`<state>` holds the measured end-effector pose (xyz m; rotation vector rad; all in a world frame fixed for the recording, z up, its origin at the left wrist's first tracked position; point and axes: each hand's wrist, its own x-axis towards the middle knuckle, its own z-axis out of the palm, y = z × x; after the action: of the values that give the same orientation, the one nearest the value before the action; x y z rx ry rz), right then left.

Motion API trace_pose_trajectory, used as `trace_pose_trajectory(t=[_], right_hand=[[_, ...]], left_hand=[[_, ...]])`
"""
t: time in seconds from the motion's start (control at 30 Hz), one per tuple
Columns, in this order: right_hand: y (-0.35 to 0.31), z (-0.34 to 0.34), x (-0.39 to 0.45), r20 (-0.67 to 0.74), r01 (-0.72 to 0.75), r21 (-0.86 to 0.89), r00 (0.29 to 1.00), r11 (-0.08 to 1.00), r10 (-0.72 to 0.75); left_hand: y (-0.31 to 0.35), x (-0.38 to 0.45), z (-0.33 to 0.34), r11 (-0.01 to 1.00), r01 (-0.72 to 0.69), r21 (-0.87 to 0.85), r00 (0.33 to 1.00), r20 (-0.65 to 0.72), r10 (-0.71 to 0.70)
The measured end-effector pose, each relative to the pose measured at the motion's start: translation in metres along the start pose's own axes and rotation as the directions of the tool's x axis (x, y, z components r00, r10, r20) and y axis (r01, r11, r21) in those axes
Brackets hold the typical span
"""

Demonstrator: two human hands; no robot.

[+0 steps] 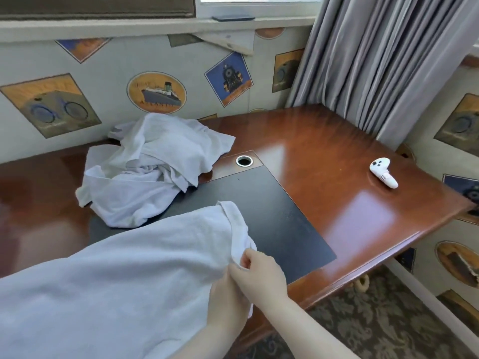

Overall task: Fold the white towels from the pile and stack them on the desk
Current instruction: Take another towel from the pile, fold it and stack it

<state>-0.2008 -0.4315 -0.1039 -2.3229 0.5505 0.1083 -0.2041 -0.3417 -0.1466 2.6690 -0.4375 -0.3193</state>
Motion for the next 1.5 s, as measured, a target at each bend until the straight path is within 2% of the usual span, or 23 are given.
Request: trace_pose_trajectory(t=[0.07, 0.1, 0.2, 0.3, 0.37, 0.47, 0.6, 0.7, 0.83, 0.87, 0.93, 0.97, 1.0, 1.03, 1.07, 1.1, 1.13, 1.17, 1.23, 1.33, 1.4, 1.5], right_hand=[[0.014, -0.016, 0.018, -0.06, -0.008, -0.134, 0.998, 0.991, 0.0], [0.02, -0.026, 0.031, -0.084, -0.005, -0.146, 0.996, 0.989, -0.007], [0.026, -0.038, 0.075, -0.047, 0.096, -0.185, 0.993, 0.978, -0.106], [0.015, -0.022, 0.11, 0.113, 0.326, -0.248, 0.945, 0.912, -0.307], [0.006, -0.004, 0.13, 0.25, 0.478, -0.257, 0.873, 0.84, -0.419], [-0.008, 0.021, 0.156, 0.321, 0.583, -0.32, 0.808, 0.746, -0.494], [-0.022, 0.034, 0.188, 0.278, 0.55, -0.4, 0.835, 0.733, -0.474], [-0.028, 0.04, 0.214, 0.303, 0.519, -0.469, 0.855, 0.715, -0.421], [-0.038, 0.047, 0.235, 0.32, 0.34, -0.411, 0.923, 0.846, -0.216], [-0.04, 0.045, 0.241, 0.309, 0.242, -0.344, 0.942, 0.907, -0.134], [-0.04, 0.035, 0.254, 0.278, -0.048, -0.064, 0.959, 0.997, 0.064], [-0.037, 0.028, 0.261, 0.28, -0.248, 0.158, 0.939, 0.956, 0.198], [-0.031, 0.02, 0.266, 0.334, -0.452, 0.389, 0.881, 0.803, 0.334], [-0.026, 0.013, 0.267, 0.426, -0.59, 0.544, 0.807, 0.597, 0.409], [-0.021, 0.008, 0.265, 0.493, -0.65, 0.615, 0.759, 0.446, 0.426], [-0.013, 0.006, 0.26, 0.525, -0.659, 0.655, 0.749, 0.369, 0.405], [-0.008, 0.005, 0.255, 0.518, -0.642, 0.677, 0.763, 0.359, 0.387], [-0.002, 0.005, 0.25, 0.504, -0.627, 0.665, 0.778, 0.405, 0.376], [0.009, 0.005, 0.228, 0.451, -0.587, 0.551, 0.808, 0.593, 0.38], [0.039, -0.005, 0.181, 0.266, -0.41, 0.313, 0.904, 0.857, 0.335], [0.057, -0.017, 0.145, 0.226, -0.342, 0.163, 0.926, 0.926, 0.302], [0.078, -0.028, 0.111, 0.38, -0.253, -0.134, 0.88, 0.958, 0.285]], left_hand=[[0.002, 0.001, 0.0, 0.968, 0.048, -0.247, 0.995, 0.092, -0.026], [0.005, 0.003, 0.002, 0.95, 0.049, -0.309, 0.991, 0.135, -0.007], [0.012, 0.014, 0.003, 0.939, 0.093, -0.331, 0.977, 0.212, -0.022], [0.004, 0.034, -0.003, 0.862, 0.199, -0.467, 0.976, 0.017, -0.217], [-0.008, 0.048, -0.013, 0.826, 0.243, -0.508, 0.924, -0.138, -0.357], [-0.025, 0.07, -0.033, 0.846, 0.285, -0.451, 0.871, -0.246, -0.425], [-0.045, 0.108, -0.057, 0.905, 0.295, -0.307, 0.88, -0.282, -0.382], [-0.06, 0.142, -0.062, 0.942, 0.284, -0.177, 0.897, -0.297, -0.327], [-0.075, 0.165, -0.038, 0.949, 0.315, -0.037, 0.943, -0.106, -0.317], [-0.079, 0.164, -0.03, 0.947, 0.32, -0.028, 0.943, -0.086, -0.321], [-0.087, 0.159, -0.02, 0.95, 0.31, -0.024, 0.943, -0.115, -0.311], [-0.091, 0.156, -0.018, 0.953, 0.301, -0.03, 0.944, -0.134, -0.302], [-0.095, 0.155, -0.017, 0.956, 0.289, -0.05, 0.944, -0.153, -0.293], [-0.098, 0.154, -0.017, 0.957, 0.279, -0.078, 0.942, -0.173, -0.288], [-0.1, 0.154, -0.016, 0.956, 0.271, -0.11, 0.939, -0.188, -0.288], [-0.101, 0.155, -0.016, 0.953, 0.27, -0.137, 0.934, -0.201, -0.294], [-0.102, 0.156, -0.015, 0.95, 0.273, -0.152, 0.93, -0.21, -0.302], [-0.102, 0.158, -0.016, 0.948, 0.276, -0.161, 0.927, -0.215, -0.306], [-0.101, 0.16, -0.018, 0.944, 0.281, -0.171, 0.927, -0.206, -0.313], [-0.098, 0.159, -0.022, 0.942, 0.292, -0.168, 0.932, -0.169, -0.319], [-0.09, 0.154, -0.023, 0.935, 0.312, -0.169, 0.922, -0.181, -0.341], [-0.062, 0.134, -0.018, 0.944, 0.288, -0.163, 0.919, -0.23, -0.32]])
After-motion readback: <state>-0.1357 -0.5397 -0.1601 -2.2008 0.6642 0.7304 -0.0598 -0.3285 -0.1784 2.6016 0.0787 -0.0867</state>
